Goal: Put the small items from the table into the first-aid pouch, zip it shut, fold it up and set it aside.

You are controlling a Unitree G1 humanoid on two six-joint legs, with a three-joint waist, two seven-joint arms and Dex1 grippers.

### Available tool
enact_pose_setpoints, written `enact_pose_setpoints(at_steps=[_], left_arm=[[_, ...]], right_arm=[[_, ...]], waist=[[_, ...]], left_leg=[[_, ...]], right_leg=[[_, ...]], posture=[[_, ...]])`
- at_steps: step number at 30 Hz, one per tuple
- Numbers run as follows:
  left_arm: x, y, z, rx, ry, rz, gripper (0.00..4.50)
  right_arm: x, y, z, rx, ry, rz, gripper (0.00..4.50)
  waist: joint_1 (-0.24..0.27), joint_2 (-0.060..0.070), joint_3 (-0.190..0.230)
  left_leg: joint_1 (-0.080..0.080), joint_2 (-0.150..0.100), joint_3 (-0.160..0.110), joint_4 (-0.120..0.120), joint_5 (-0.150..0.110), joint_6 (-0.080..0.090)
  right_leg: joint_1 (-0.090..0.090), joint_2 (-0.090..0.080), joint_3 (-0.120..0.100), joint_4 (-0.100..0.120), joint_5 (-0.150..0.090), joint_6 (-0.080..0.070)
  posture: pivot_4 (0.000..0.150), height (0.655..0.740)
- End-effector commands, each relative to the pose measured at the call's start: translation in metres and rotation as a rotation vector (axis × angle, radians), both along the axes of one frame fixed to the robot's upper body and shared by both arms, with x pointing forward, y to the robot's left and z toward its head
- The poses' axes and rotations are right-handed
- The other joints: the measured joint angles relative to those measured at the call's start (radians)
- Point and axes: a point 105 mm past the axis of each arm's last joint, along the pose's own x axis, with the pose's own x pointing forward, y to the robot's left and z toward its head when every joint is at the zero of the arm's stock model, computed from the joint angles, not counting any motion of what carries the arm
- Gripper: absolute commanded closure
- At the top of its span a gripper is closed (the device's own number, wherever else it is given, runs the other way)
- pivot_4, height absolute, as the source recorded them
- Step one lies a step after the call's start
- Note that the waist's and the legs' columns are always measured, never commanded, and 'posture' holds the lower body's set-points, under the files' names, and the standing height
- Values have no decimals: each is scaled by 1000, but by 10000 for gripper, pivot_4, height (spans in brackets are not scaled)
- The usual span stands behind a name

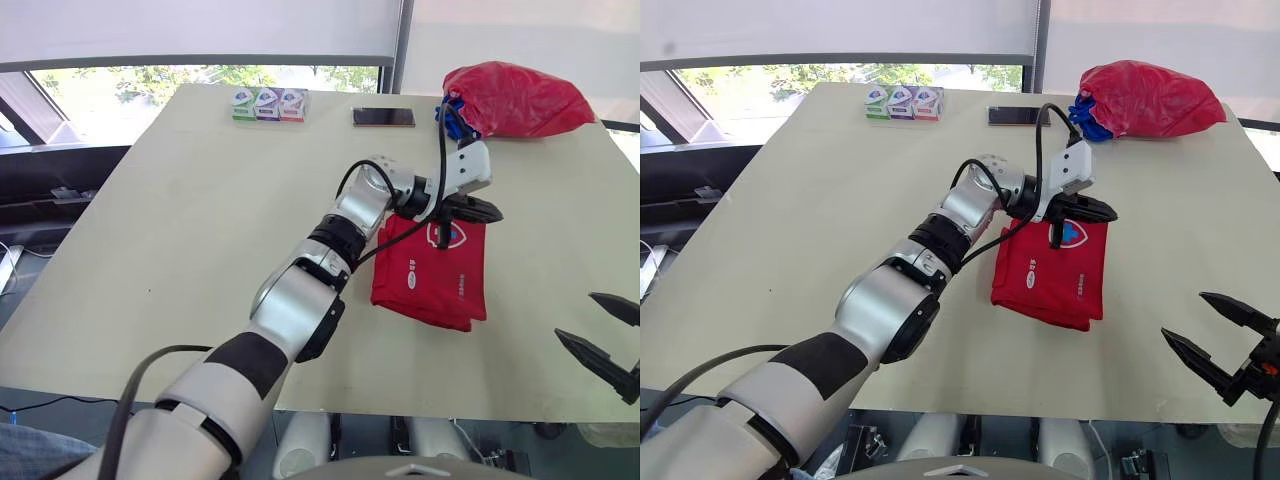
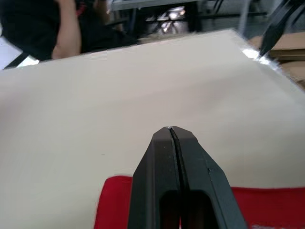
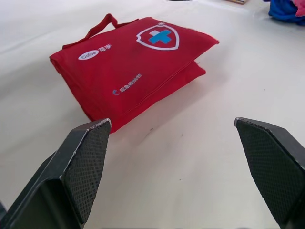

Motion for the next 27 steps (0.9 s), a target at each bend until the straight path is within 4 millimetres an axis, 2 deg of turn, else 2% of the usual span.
enact_pose_setpoints(at_steps=[1,4,7,11,13,17,19,21,24,26,27], left_arm=[[4,-4,-19,79,-39,49,45000],[0,4,-56,236,-49,38,45000],[-6,10,-76,295,5,30,45000],[-10,10,-82,262,72,32,45000],[-6,9,-74,211,61,47,45000],[-2,11,-40,40,73,18,45000],[-1,22,-16,-71,78,-38,45000],[5,40,-1,-140,68,-41,45000],[8,71,10,-179,66,-59,36443],[3,105,17,-195,68,-73,26806],[0,125,18,-196,69,-63,23691]], right_arm=[[1,-2,0,-7,-23,-4,671],[2,0,-1,-5,-31,-4,671],[3,1,0,-5,-36,-3,671],[2,1,-1,-9,-25,-3,671],[4,2,-3,-10,-10,-9,671],[8,13,-9,24,59,13,671],[15,21,-14,17,90,39,671],[23,27,-17,24,109,48,671],[32,35,-21,38,130,50,0],[41,41,-22,94,153,36,0],[44,46,-22,124,169,39,0]], waist=[[0,0,0],[-1,0,0],[-1,0,0],[-1,0,-1],[-1,0,-1],[-4,0,-1],[-5,2,-2],[-9,3,-1],[-7,4,-2],[-7,4,-2],[-11,5,-2]], left_leg=[[-1,0,0,0,0,0],[-1,0,-1,0,0,0],[-1,0,-1,0,0,0],[1,0,-1,0,0,0],[1,0,-1,0,0,0],[2,0,-1,0,0,0],[2,0,0,0,0,0],[2,1,1,0,0,0],[2,2,1,0,0,0],[3,2,2,0,0,-1],[2,2,2,0,0,-1]], right_leg=[[0,0,0,0,0,0],[-1,0,-1,0,0,0],[0,0,-1,0,0,0],[0,0,0,1,-2,-3],[1,0,0,1,-2,-3],[1,0,0,2,-2,-4],[0,0,1,2,-2,-4],[0,0,2,2,-2,-4],[0,0,2,3,-1,-4],[0,1,2,3,0,-3],[0,0,2,3,0,-2]], posture=[[1500,7400],[1500,7400],[1500,7400],[1500,7400],[1500,7400],[1500,7400],[1500,7400],[1500,7400],[1500,7400],[1500,7400],[1500,7400]])
